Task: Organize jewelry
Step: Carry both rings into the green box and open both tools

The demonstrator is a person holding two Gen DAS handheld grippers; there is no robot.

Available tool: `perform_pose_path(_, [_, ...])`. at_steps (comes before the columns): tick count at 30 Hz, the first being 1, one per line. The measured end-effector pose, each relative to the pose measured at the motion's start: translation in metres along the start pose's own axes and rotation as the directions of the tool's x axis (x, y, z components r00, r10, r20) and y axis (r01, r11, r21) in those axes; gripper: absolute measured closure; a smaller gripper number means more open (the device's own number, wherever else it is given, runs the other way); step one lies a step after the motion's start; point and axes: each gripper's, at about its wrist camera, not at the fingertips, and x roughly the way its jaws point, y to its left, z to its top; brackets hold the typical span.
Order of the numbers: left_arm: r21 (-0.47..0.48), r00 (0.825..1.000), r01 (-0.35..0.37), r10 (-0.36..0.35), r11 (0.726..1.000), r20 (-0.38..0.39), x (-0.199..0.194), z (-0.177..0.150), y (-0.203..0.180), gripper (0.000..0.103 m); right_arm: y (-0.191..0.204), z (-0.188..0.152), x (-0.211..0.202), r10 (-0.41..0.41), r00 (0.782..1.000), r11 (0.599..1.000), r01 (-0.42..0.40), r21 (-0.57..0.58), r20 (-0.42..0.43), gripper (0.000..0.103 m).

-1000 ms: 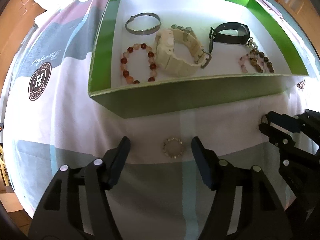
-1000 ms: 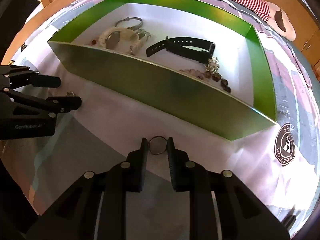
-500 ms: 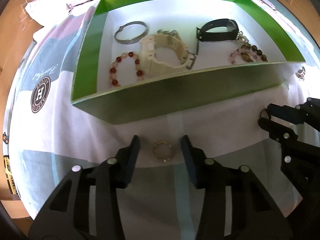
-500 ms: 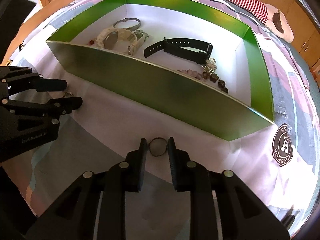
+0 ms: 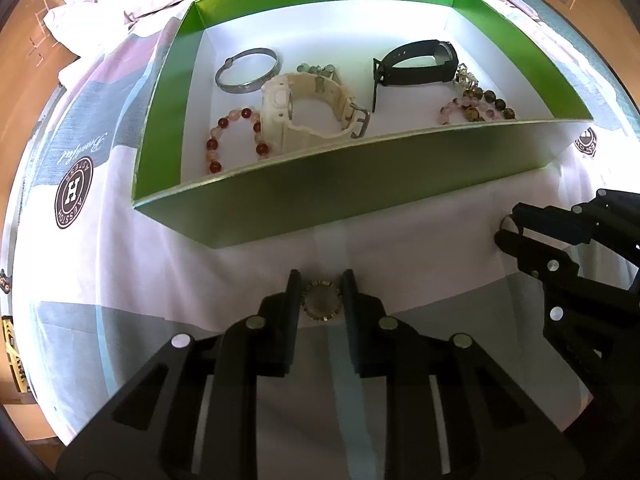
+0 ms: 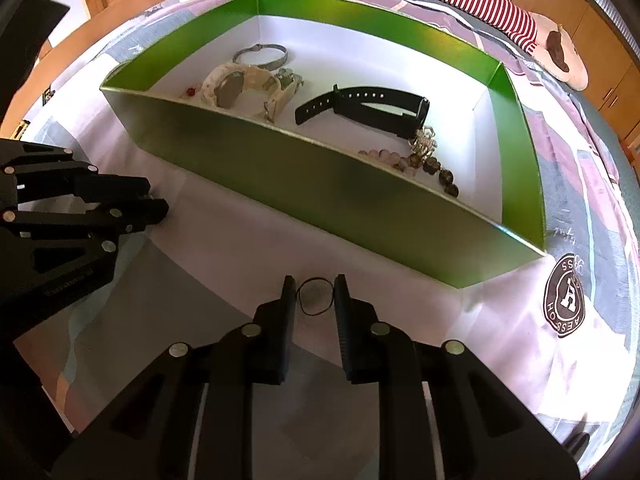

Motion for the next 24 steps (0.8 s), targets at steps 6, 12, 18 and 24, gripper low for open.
perform_pose_path(6, [0.009,0.999,-0.001,0.000,1.000,0.053,-0.027,-0.006,0.002,0.082,-0.003,0.003,-0.025,0.053,0.998,0.998,-0.054,0.023,0.041,0.083])
perform_pose_path(12, [0.013,0.974,0.007,-0.010,1.000,0.226,-0.087,-0.007,0.002,0.082,-0.020,0.012,-0.102,0.073,0.962,0.992,-0.097,0.077,0.263,0.083])
perform_pose_path(18, [-0.011,0.927,0.020,-0.015,1.000,0.374,-0.126,0.012,0.010,0.082,-0.053,0.025,-0.147,0.021,0.879,0.970,-0.134,0.205,0.477,0.083])
perform_pose_path(24, [-0.124,0.924,0.088,-0.035,0.988,0.380,-0.117,0.057,0.026,0.082,-0.072,0.052,-0.113,0.014,0.896,0.935,-0.168,0.311,0.443,0.083])
